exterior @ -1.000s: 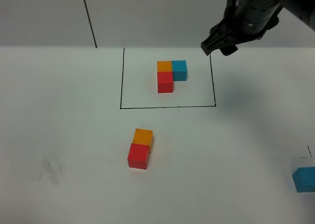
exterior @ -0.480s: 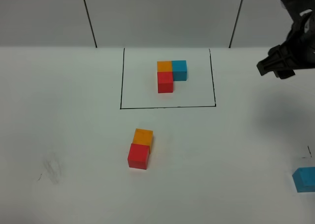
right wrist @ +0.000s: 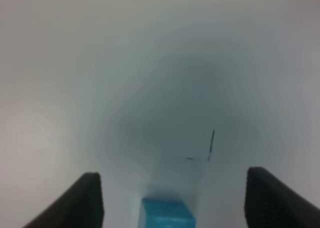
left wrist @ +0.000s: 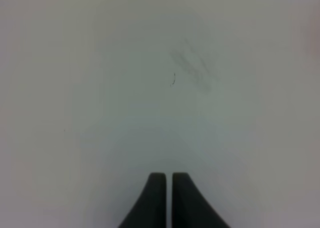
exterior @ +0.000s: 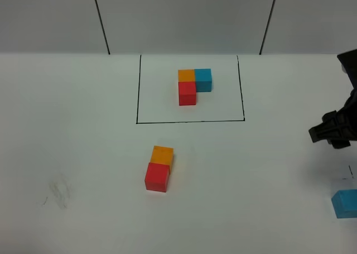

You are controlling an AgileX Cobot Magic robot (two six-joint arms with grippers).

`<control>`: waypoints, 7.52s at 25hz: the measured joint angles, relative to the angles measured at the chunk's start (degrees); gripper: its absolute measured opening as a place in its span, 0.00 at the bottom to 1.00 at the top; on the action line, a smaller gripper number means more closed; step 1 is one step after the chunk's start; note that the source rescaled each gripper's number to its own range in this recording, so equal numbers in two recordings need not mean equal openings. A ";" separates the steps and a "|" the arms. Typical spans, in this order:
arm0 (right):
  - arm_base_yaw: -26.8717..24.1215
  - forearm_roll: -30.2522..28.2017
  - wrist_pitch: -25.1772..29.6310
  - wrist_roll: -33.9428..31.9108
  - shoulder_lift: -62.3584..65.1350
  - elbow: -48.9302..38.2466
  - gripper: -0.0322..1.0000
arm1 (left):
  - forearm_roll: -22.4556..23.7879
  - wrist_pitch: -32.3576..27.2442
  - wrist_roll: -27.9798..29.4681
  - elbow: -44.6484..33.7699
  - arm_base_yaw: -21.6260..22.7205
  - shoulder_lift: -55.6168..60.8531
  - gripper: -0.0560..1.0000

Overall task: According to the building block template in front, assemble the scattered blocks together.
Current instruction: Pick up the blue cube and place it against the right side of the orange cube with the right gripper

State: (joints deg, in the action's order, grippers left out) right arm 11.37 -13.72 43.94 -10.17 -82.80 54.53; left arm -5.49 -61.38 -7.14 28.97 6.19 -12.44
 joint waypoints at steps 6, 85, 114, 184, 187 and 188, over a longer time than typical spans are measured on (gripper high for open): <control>-2.87 1.86 -6.16 -0.73 0.52 -9.57 0.74 | 0.00 0.00 0.00 0.00 0.00 0.00 0.06; -6.90 -0.83 -22.72 0.41 -5.91 -22.25 0.56 | 0.00 0.00 0.00 0.00 0.00 0.00 0.06; 6.49 13.72 2.90 47.25 4.03 6.04 0.56 | 0.00 0.00 0.00 0.00 0.00 0.00 0.06; 25.41 24.51 -1.58 55.01 -34.90 30.12 0.56 | 0.00 0.00 0.00 0.00 0.00 0.00 0.06; 25.41 24.51 -1.85 55.01 -34.90 30.12 0.56 | 0.00 0.00 0.00 0.00 0.00 0.00 0.06; 25.41 24.51 -1.90 55.01 -34.90 30.12 0.56 | 0.00 0.00 0.00 0.00 0.00 0.00 0.06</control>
State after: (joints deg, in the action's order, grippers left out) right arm 36.78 10.79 42.04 44.84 -117.70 84.65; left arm -5.49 -61.38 -7.14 28.97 6.19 -12.44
